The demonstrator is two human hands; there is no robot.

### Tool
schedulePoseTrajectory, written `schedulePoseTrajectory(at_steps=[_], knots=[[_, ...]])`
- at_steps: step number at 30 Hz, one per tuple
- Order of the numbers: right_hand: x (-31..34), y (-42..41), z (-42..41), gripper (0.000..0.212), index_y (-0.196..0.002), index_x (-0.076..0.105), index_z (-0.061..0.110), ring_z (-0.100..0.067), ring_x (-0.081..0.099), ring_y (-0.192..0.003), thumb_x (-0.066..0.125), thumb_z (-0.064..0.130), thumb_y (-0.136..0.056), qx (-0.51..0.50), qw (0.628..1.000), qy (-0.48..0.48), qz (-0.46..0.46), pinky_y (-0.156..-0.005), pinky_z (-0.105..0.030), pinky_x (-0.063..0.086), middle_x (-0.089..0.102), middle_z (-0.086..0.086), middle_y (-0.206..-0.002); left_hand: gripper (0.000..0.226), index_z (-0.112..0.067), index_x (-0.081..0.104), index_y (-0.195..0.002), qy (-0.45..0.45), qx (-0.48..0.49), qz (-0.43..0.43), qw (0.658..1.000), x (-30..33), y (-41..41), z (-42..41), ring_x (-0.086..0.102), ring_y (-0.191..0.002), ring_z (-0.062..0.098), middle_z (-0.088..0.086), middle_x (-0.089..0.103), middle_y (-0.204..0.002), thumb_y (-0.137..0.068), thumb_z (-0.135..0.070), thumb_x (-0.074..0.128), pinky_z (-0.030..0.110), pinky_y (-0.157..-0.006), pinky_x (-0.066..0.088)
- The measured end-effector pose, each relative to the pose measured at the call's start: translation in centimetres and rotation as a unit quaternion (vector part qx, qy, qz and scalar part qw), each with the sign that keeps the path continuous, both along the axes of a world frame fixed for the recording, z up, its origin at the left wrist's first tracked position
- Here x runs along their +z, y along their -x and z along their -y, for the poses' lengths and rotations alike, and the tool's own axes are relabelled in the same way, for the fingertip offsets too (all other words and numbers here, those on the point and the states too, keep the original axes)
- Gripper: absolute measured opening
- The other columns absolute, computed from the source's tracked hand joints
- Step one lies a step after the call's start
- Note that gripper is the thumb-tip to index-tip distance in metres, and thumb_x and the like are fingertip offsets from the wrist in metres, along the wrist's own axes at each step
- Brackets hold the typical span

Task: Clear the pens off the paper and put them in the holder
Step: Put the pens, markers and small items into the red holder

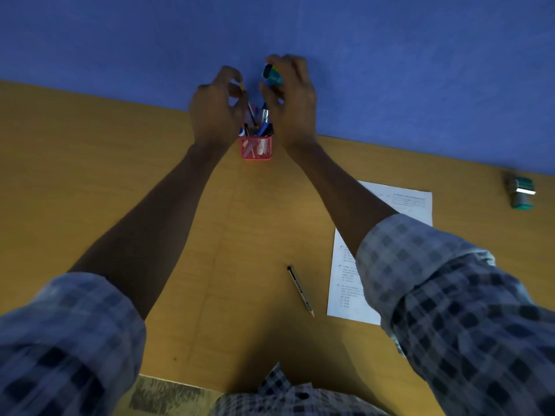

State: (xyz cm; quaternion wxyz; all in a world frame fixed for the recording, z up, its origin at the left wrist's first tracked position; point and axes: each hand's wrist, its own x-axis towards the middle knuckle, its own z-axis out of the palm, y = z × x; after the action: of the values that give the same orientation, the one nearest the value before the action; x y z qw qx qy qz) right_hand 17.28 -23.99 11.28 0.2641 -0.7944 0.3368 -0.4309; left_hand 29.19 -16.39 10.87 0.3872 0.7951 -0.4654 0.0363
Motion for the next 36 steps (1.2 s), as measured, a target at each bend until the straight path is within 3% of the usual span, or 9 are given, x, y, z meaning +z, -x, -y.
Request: schedulePoseTrajectory(at_steps=[6, 10, 14, 18, 23, 26, 30, 36], knots=[[-2.1, -1.2, 0.1, 0.031, -0.123, 0.060, 0.015, -0.025, 0.065, -0.103, 0.058, 0.025, -0.094, 0.009, 0.990, -0.009, -0.139, -0.084, -0.036, 0.053, 0.067, -0.006, -0.114, 0.024, -0.017, 0.065, -0.107, -0.099, 0.011, 0.032, 0.995, -2.1, -0.8, -0.2, 0.069, -0.091, 0.030, 0.006, 0.076, -0.099, -0.091, -0.028, 0.052, 0.042, -0.075, 0.053], [-3.1, -2.0, 0.8, 0.030, -0.116, 0.063, 0.016, -0.033, 0.064, -0.098, 0.050, 0.036, -0.098, 0.015, 0.964, -0.026, -0.265, -0.077, -0.036, 0.051, 0.069, -0.012, -0.105, 0.029, -0.019, 0.070, -0.114, -0.156, 0.001, 0.029, 0.987, -2.7, -0.9, -0.3, 0.065, -0.103, 0.035, 0.011, 0.074, -0.108, -0.094, -0.026, 0.051, 0.044, -0.083, 0.052], [-3.6, -2.2, 1.1, 0.031, -0.113, 0.066, 0.013, -0.034, 0.064, -0.098, 0.049, 0.034, -0.099, 0.026, 0.963, -0.075, -0.256, -0.073, -0.033, 0.048, 0.069, -0.015, -0.104, 0.031, -0.012, 0.073, -0.108, -0.169, -0.009, 0.020, 0.985, -2.6, -0.6, -0.1, 0.063, -0.101, 0.041, 0.019, 0.072, -0.105, -0.097, -0.025, 0.048, 0.044, -0.078, 0.051], [-3.6, -2.4, 1.0, 0.036, -0.113, 0.062, 0.014, -0.032, 0.062, -0.099, 0.037, 0.039, -0.102, 0.066, 0.955, -0.107, -0.270, -0.076, -0.036, 0.049, 0.065, -0.016, -0.105, 0.032, -0.010, 0.071, -0.105, -0.150, -0.019, -0.001, 0.989, -2.4, -0.6, -0.3, 0.064, -0.103, 0.036, 0.017, 0.072, -0.106, -0.099, -0.025, 0.044, 0.043, -0.080, 0.051], [-2.6, -1.6, 0.5, 0.035, -0.131, 0.053, 0.009, -0.028, 0.059, -0.109, 0.035, 0.021, -0.103, 0.086, 0.972, -0.136, -0.170, -0.091, -0.044, 0.049, 0.064, -0.016, -0.119, 0.035, -0.010, 0.062, -0.126, -0.122, -0.010, -0.041, 0.992, -2.1, -0.4, -0.6, 0.061, -0.115, 0.032, 0.013, 0.069, -0.121, -0.098, -0.021, 0.044, 0.041, -0.089, 0.050], [-2.1, -0.7, 0.6, 0.035, -0.131, 0.055, 0.006, -0.023, 0.058, -0.118, 0.040, 0.009, -0.100, 0.060, 0.982, -0.128, -0.126, -0.097, -0.039, 0.049, 0.063, -0.009, -0.129, 0.038, -0.009, 0.059, -0.130, -0.094, -0.014, -0.047, 0.994, -2.1, -0.2, -1.2, 0.062, -0.117, 0.027, 0.008, 0.068, -0.123, -0.096, -0.020, 0.046, 0.038, -0.091, 0.050], [-2.1, 1.3, 0.1, 0.032, -0.121, 0.063, 0.008, -0.022, 0.065, -0.107, 0.047, 0.006, -0.093, 0.037, 0.987, -0.117, -0.101, -0.087, -0.039, 0.054, 0.069, -0.007, -0.116, 0.037, -0.008, 0.059, -0.129, -0.056, 0.002, -0.043, 0.998, -2.1, 0.2, -2.2, 0.062, -0.113, 0.023, 0.008, 0.068, -0.121, -0.094, -0.021, 0.050, 0.035, -0.089, 0.050], [-3.3, 5.2, -2.1, 0.020, -0.104, 0.070, 0.011, -0.024, 0.069, -0.088, 0.056, 0.014, -0.091, 0.056, 0.977, -0.119, -0.168, -0.077, -0.046, 0.056, 0.074, -0.007, -0.096, 0.034, -0.006, 0.062, -0.121, -0.010, 0.023, -0.038, 0.999, -2.3, 1.3, -4.0, 0.062, -0.101, 0.025, 0.013, 0.066, -0.108, -0.090, -0.018, 0.055, 0.028, -0.081, 0.044]])
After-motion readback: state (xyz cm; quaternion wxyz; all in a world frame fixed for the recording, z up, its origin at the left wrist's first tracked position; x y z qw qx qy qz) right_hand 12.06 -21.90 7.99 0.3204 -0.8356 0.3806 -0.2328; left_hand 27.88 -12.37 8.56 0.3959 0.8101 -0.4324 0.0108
